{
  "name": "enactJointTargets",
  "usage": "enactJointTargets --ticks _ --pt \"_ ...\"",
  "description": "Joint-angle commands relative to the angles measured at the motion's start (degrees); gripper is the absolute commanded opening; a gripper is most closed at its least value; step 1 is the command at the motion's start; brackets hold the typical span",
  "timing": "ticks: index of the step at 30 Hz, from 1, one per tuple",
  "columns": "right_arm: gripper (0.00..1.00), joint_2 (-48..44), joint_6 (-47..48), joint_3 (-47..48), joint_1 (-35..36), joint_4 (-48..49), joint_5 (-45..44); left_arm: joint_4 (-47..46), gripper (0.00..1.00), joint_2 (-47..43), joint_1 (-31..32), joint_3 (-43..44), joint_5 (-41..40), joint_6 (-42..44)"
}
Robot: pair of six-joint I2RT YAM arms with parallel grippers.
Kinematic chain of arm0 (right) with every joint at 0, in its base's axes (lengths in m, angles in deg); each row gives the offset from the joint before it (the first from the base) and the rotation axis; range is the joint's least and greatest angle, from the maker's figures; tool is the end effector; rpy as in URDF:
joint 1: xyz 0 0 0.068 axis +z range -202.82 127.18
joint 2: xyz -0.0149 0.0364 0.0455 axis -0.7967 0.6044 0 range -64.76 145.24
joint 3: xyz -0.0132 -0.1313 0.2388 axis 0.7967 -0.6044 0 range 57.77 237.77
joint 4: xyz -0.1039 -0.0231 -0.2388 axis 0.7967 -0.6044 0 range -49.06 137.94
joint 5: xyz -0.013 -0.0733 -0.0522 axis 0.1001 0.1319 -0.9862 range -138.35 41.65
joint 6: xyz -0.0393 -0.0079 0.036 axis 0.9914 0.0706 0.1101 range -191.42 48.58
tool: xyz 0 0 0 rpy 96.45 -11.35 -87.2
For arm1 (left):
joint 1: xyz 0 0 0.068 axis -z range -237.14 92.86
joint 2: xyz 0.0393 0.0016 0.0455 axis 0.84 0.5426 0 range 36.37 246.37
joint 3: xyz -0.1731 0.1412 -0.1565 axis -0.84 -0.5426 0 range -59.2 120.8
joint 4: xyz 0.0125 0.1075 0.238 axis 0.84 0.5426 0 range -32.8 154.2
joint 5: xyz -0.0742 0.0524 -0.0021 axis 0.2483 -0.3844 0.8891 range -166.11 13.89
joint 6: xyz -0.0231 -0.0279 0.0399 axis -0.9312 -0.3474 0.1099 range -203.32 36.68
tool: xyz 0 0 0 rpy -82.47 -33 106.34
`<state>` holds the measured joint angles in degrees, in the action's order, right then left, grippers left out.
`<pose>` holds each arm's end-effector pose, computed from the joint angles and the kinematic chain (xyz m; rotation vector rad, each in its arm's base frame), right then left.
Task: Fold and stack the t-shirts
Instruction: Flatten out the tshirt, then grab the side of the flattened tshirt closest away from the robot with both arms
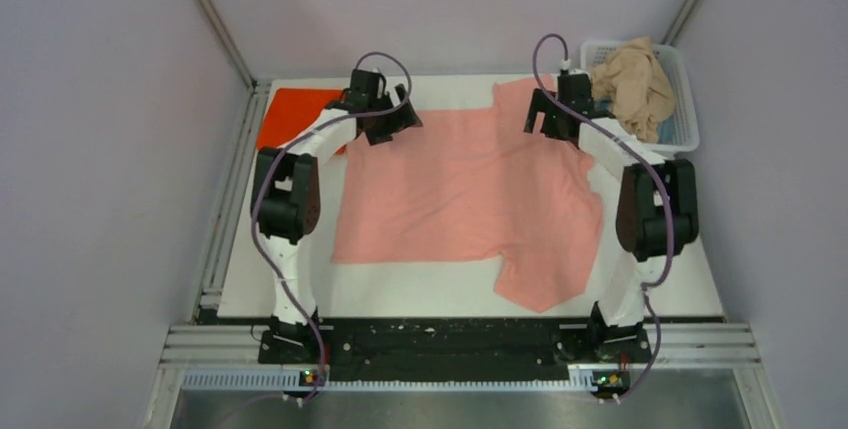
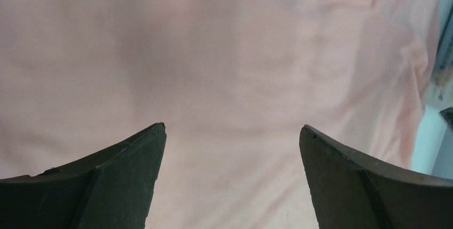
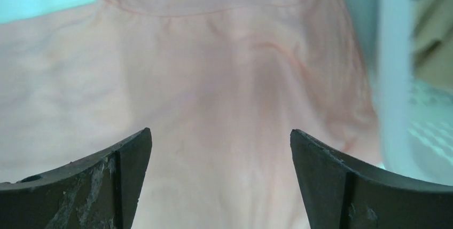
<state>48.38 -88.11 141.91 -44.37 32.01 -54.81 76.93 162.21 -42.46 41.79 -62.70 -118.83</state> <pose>0.4403 0.0612 0.2128 0.2236 2.3395 0.0825 0.4810 -0.1345 0.2027 -0.3217 2.4118 -0.6899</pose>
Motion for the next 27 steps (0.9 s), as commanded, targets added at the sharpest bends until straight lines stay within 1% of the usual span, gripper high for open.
enactJointTargets --ticks 1,2,4,6,9,12,15,18,20,22,25,27 --pt "0.99 -20.92 -3.94 -13.00 0.30 7.49 1.51 -2.54 0.99 -22.68 3.41 -15.94 -5.84 1.07" --pt "0.99 -24.18 -4.52 -16.16 0.26 8.50 2.36 -2.56 0.99 -26.21 4.24 -20.74 -7.45 0.34" --pt "0.99 -29.65 -5.20 -22.02 0.08 10.21 7.95 -2.39 0.99 -33.57 6.26 -29.91 -11.27 -1.23" --pt "0.99 -33.82 -4.81 -27.22 -0.26 11.01 11.37 -1.08 0.99 -40.52 8.88 -37.92 -16.97 -3.80" --pt "0.99 -38.51 -4.94 -32.40 -0.45 10.87 11.03 2.37 0.99 -49.95 12.26 -49.44 -23.65 -9.10" --pt "0.99 -42.48 -6.55 -37.24 -0.86 10.93 9.47 7.67 0.99 -58.82 12.93 -57.68 -27.66 -12.87" --pt "0.99 -46.97 -8.00 -41.75 -1.08 11.11 8.32 14.48 0.99 -66.72 13.06 -64.76 -31.48 -17.51" --pt "0.99 -52.42 -9.20 -46.36 -1.07 12.91 6.72 16.92 0.99 -73.68 13.03 -71.76 -32.88 -22.08" --pt "0.99 -54.70 -9.80 -48.35 -1.08 13.92 6.71 16.36 0.98 -77.82 13.05 -75.47 -34.47 -24.53" --pt "0.99 -55.95 -9.96 -49.32 -1.09 13.80 6.69 14.14 0.93 -80.22 13.10 -78.12 -35.81 -26.76" --pt "0.99 -56.53 -10.01 -49.38 -1.10 12.53 5.95 12.15 0.86 -81.61 13.02 -80.31 -35.75 -28.93" --pt "0.99 -56.54 -10.15 -49.39 -1.07 11.90 4.68 10.20 0.83 -81.24 13.03 -81.62 -37.17 -29.96"
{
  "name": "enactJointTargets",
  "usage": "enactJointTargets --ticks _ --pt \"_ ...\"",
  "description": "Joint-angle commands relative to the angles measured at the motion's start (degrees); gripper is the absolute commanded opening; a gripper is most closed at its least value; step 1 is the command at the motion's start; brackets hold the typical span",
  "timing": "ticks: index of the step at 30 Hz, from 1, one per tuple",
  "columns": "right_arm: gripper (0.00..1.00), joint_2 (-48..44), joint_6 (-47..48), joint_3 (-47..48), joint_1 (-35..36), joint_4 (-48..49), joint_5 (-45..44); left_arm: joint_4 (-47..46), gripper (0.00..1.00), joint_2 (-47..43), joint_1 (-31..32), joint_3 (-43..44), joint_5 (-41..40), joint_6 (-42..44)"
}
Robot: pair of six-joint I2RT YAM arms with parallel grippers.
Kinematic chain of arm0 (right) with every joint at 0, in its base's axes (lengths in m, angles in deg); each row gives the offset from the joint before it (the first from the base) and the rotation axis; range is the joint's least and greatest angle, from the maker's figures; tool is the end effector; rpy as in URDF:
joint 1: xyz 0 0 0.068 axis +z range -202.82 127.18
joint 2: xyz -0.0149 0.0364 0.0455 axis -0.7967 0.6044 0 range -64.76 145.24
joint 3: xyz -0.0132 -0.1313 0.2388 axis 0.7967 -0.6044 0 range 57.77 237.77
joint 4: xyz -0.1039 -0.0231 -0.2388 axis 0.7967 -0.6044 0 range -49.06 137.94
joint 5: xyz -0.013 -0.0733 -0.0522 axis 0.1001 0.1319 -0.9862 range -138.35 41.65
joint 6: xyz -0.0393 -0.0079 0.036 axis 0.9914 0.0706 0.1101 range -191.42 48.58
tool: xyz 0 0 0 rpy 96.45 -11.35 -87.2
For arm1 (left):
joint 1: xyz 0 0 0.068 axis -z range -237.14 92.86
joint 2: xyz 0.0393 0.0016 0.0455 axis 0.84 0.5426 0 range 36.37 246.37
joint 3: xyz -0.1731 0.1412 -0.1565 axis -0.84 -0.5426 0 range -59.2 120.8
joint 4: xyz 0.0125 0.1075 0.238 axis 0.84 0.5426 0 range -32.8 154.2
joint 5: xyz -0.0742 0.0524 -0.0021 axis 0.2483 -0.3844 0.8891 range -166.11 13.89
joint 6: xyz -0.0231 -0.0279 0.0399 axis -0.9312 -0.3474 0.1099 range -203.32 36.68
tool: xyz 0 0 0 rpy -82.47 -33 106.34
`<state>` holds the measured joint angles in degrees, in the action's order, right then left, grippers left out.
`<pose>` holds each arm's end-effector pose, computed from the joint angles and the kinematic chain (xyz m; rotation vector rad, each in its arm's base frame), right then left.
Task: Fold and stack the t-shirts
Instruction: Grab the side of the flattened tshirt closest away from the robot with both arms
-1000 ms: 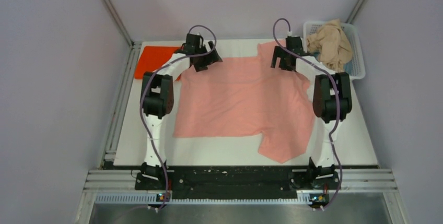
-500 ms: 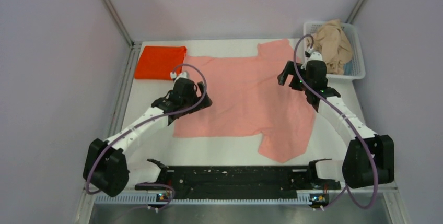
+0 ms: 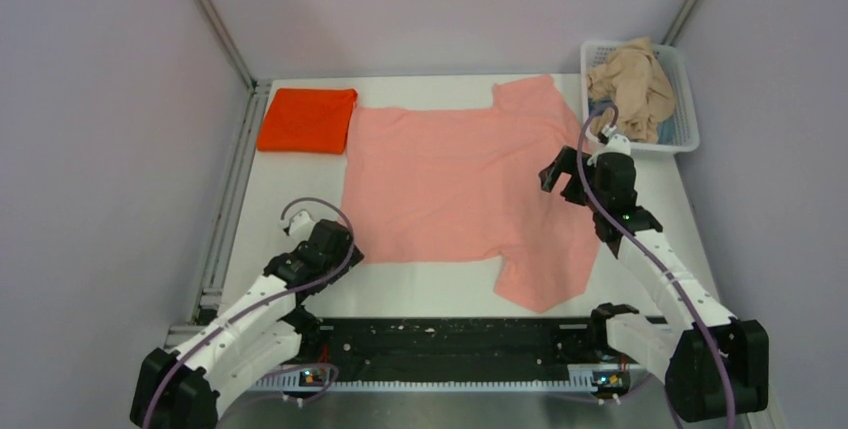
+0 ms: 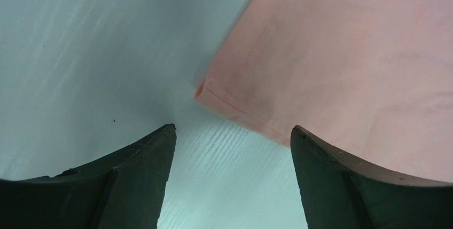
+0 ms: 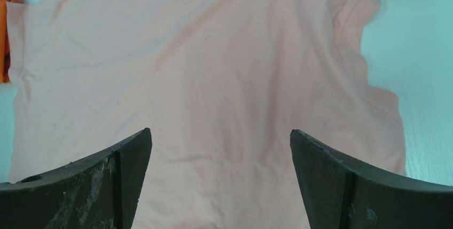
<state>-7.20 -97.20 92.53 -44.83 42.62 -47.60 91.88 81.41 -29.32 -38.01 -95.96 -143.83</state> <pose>0.2219 0.0314 0.2450 0.3140 2.0592 0.3755 0.1276 -0.0536 0.1645 -0.8244 2.3717 -0.1773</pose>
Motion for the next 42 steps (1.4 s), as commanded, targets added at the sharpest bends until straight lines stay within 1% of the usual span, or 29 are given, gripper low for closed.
enactJointTargets --ticks 1,2,6,10,11,12,13,14,19,21,25,28,29,37,39,42 --pt "0.98 -0.93 -1.18 0.00 -0.61 1.16 -2.55 -6.37 0.82 0.11 -0.10 -2.68 -4.56 -5.12" --pt "0.98 -0.95 -1.32 -0.04 -0.65 1.14 -2.45 -7.90 0.81 1.15 -0.19 -2.96 -4.86 -5.14" --pt "0.97 -0.96 -1.70 0.36 -0.66 0.13 -2.78 -13.83 0.69 7.98 -0.58 -2.20 -5.21 -4.97" --pt "0.96 -0.95 -2.07 0.98 -0.62 -2.10 -5.47 -15.33 0.49 16.48 -1.30 0.70 -3.84 -5.02" --pt "0.96 -0.95 -2.12 1.08 -0.61 -2.60 -6.07 -15.19 0.39 18.22 -1.33 1.41 -3.86 -4.90" --pt "0.96 -0.90 -2.10 1.21 -0.62 -3.01 -6.60 -15.04 0.23 19.67 -1.34 2.03 -3.97 -4.88" --pt "0.96 -0.91 -2.27 1.41 -0.65 -3.52 -7.09 -14.59 0.04 20.70 -1.36 2.61 -4.38 -5.03" --pt "0.95 -0.89 -2.46 1.64 -0.61 -4.14 -7.57 -13.78 0.00 21.40 -1.46 3.16 -4.87 -5.34" --pt "0.91 0.79 -2.47 3.32 -0.23 -8.33 -7.69 -13.83 0.00 19.17 -1.65 4.12 -8.29 -3.35" --pt "0.91 2.05 -2.29 4.82 2.14 -10.80 -9.05 -14.32 0.00 17.72 -2.36 4.54 -10.12 -2.14" --pt "0.90 3.83 -3.08 8.71 14.45 -19.37 -20.14 -16.17 0.00 16.39 -5.77 5.88 -8.93 0.97" --pt "0.88 4.28 -6.79 10.44 23.05 -27.35 -24.17 -16.64 0.00 16.36 -7.12 6.31 -8.10 1.32" --pt "0.87 4.12 -8.04 10.76 24.34 -30.04 -24.52 -17.05 0.00 16.46 -7.20 6.33 -7.71 1.53" --pt "0.81 3.59 -17.49 12.37 44.02 -55.07 -20.02 -18.58 0.00 16.63 -7.43 4.68 -5.23 1.53" --pt "0.80 3.72 -20.65 11.42 48.88 -58.46 -18.29 -18.26 0.00 16.64 -7.48 4.74 -5.49 1.54" --pt "0.78 4.86 -23.49 6.73 53.10 -57.85 -14.81 -18.20 0.00 16.66 -7.47 4.40 -5.47 1.37"
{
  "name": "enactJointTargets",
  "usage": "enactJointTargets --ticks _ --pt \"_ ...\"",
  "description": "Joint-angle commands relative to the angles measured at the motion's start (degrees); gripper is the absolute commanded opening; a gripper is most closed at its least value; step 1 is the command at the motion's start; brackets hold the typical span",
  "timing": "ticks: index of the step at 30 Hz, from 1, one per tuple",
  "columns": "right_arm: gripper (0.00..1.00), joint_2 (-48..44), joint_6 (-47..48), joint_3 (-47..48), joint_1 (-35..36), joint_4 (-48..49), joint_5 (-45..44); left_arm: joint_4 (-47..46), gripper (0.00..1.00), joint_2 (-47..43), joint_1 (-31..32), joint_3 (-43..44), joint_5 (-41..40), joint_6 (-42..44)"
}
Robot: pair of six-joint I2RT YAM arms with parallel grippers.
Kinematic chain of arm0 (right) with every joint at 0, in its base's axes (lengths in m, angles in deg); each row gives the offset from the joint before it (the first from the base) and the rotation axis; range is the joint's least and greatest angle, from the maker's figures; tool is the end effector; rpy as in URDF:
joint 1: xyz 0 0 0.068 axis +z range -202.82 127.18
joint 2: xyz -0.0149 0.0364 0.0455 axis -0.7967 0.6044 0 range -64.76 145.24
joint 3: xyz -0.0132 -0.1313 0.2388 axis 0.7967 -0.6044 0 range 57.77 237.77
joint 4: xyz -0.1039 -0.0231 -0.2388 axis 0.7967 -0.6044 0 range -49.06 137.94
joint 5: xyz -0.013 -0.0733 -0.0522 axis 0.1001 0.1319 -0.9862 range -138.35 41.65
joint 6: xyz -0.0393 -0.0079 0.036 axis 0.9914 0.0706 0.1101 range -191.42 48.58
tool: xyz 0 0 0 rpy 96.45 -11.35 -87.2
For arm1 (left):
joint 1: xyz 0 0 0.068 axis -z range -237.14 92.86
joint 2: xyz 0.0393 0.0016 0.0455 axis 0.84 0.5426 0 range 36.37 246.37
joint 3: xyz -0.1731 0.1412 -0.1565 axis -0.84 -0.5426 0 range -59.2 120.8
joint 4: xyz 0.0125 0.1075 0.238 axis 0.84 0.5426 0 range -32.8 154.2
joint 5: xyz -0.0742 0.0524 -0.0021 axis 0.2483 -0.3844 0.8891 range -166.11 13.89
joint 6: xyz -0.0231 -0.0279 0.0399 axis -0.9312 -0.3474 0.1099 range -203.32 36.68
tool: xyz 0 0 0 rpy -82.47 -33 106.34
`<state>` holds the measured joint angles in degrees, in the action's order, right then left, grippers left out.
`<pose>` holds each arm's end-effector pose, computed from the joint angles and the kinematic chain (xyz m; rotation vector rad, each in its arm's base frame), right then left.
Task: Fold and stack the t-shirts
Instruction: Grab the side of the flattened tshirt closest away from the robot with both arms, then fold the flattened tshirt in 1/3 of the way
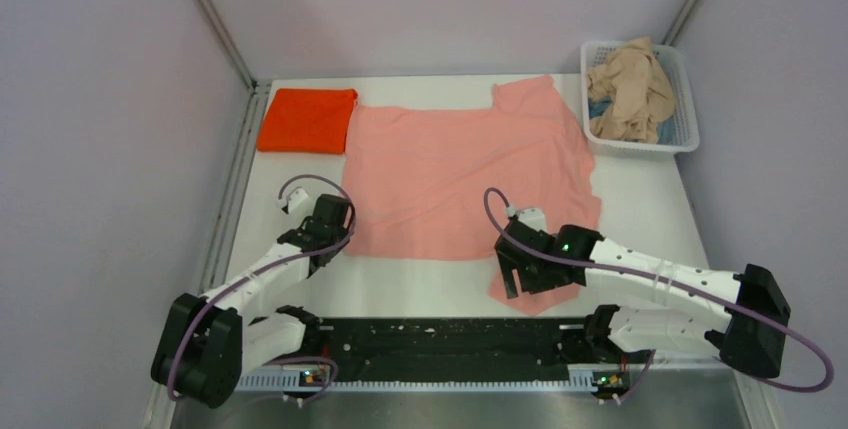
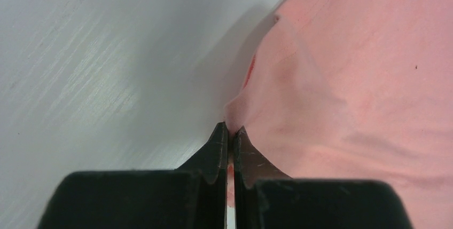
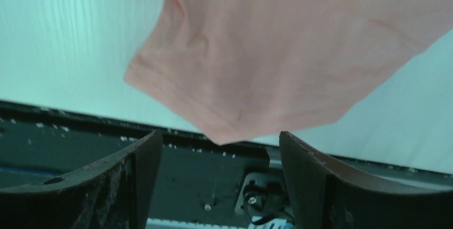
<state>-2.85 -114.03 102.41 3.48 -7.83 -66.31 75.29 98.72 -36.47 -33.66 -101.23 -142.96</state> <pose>0.1085 0.1427 0.2278 -0.2600 2.7017 0.0285 0.1837 -0.0531 0.1617 -0.9602 2.2068 -0.0806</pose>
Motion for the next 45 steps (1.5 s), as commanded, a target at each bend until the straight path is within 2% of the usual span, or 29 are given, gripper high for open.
enactJointTargets --ticks 1,8,13,16,20,21,22,23,26,30,35,38,42,45 --pt "0.77 1.02 -7.03 -5.04 5.09 -5.98 5.16 -1.60 0.00 -0.65 -0.28 0.06 -0.11 0.49" --pt "0.68 2.04 -8.12 -10.97 5.13 7.46 2.66 -1.28 0.00 -1.25 -0.29 -0.64 0.27 0.29" --pt "0.61 6.24 -8.00 -12.09 5.01 11.89 -0.02 -0.84 0.00 -1.60 -0.33 -0.58 0.14 0.32" --pt "0.49 8.35 -9.25 -13.21 4.32 11.23 0.68 -0.60 0.00 -1.80 -0.29 -0.63 -0.21 0.31" --pt "0.26 6.07 -10.94 -15.12 4.26 9.78 3.88 1.40 0.00 -2.88 -0.32 -0.80 -1.04 -0.39" --pt "0.18 5.04 -10.78 -15.30 4.22 10.37 5.51 2.15 0.00 -3.55 -0.28 -0.90 -1.09 -0.70" --pt "0.06 4.10 -10.90 -14.68 4.25 9.08 5.84 3.38 0.00 -4.39 -0.28 -1.05 -1.00 -1.07" --pt "0.00 3.08 -11.41 -13.45 4.19 6.77 5.44 4.88 0.00 -5.36 -0.34 -1.29 -0.98 -1.33" --pt "0.00 -0.29 -13.78 -9.90 4.27 -1.64 4.19 11.24 0.00 -9.72 -0.28 -2.05 -1.22 -2.59" --pt "0.00 -6.28 -15.89 -8.70 4.46 -6.33 7.72 16.75 0.00 -17.09 -0.32 -3.77 -0.66 -4.05" --pt "0.00 -10.19 -17.02 -8.57 4.82 -9.96 7.11 14.78 0.00 -21.75 -0.28 -6.21 3.50 -2.61" --pt "0.00 -10.02 -16.52 -7.19 4.83 -9.09 2.96 13.20 0.00 -21.56 -0.34 -6.06 4.93 -2.19" --pt "0.00 -7.94 -14.92 -2.15 4.50 -7.96 -7.19 11.13 0.00 -19.41 -0.31 -4.46 5.93 -1.55" --pt "0.00 -7.00 -11.93 -0.01 1.50 -4.38 -11.20 9.11 0.00 -16.75 -0.32 -2.44 6.58 -1.16"
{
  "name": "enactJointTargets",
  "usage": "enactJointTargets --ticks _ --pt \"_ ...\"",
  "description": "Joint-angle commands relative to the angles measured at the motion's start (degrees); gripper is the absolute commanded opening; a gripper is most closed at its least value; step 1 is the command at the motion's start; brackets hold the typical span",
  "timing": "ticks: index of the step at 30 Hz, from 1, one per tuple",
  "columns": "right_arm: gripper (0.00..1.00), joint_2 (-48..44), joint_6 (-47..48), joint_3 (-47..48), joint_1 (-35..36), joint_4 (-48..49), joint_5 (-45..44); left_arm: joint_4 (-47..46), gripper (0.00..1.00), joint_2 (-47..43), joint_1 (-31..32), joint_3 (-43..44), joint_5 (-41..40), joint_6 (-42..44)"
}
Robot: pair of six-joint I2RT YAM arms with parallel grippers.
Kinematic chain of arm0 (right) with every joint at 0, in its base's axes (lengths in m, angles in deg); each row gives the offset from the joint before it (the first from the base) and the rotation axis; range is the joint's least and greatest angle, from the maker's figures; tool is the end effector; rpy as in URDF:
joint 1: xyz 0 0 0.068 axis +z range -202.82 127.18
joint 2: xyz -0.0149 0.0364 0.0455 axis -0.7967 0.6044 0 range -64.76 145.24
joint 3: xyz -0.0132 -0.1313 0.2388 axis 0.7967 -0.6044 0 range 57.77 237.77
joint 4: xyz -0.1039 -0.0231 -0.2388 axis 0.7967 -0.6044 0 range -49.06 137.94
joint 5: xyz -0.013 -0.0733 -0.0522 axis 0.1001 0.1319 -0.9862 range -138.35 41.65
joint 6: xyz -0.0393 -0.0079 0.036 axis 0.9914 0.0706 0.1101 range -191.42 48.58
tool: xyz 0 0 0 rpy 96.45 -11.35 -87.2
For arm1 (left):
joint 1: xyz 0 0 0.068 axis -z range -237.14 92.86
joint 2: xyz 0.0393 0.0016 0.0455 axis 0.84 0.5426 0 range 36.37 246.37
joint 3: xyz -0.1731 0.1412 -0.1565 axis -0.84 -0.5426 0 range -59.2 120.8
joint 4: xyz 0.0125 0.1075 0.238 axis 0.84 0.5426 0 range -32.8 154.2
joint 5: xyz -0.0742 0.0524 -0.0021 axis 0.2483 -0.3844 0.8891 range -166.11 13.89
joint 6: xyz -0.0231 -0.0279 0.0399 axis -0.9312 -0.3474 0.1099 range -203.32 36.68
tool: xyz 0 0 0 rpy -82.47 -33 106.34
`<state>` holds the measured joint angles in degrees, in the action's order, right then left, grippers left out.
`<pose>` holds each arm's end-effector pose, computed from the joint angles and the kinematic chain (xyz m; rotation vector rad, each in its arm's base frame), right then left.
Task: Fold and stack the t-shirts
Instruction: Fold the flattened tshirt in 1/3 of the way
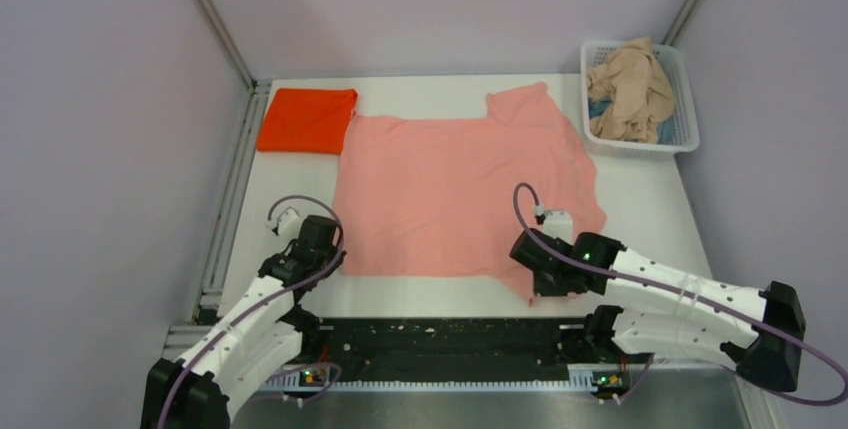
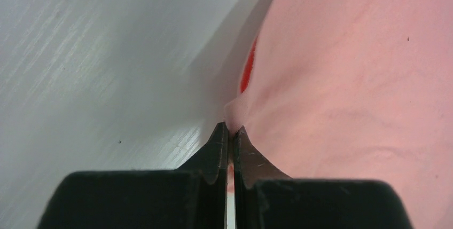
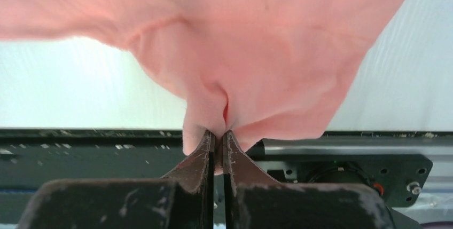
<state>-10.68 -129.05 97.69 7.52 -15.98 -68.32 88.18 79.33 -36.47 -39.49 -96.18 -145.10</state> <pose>0.0797 0.1152 0.2204 -0.0145 2.7378 -0.0035 0.1338 -0.0374 0.1647 -0.9884 2.2386 -0.1942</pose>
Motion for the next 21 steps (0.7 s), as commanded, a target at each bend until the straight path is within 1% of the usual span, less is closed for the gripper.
enactJointTargets --ticks 1,5,8,12,17,21 --pt "0.00 1.03 6.05 4.86 -4.15 5.83 -8.60 -4.76 0.00 3.62 -0.28 3.98 1.75 1.43" --pt "0.00 2.70 13.38 6.74 -10.49 14.08 -9.20 -6.41 0.00 8.42 -0.33 7.09 -0.10 1.73" --pt "0.00 4.62 16.63 9.60 -14.02 16.97 -12.82 -6.82 0.00 12.38 -0.76 10.34 -0.89 2.23" --pt "0.00 6.80 21.56 11.53 -18.97 23.34 -12.18 -7.87 0.00 18.11 -2.00 14.78 -0.21 3.20" --pt "0.00 10.75 24.75 13.82 -25.14 27.98 -10.42 -8.99 0.00 25.93 -4.97 20.50 0.59 4.32" --pt "0.00 13.01 25.85 14.68 -28.35 30.94 -10.39 -9.78 0.00 31.58 -6.04 25.04 1.06 5.08"
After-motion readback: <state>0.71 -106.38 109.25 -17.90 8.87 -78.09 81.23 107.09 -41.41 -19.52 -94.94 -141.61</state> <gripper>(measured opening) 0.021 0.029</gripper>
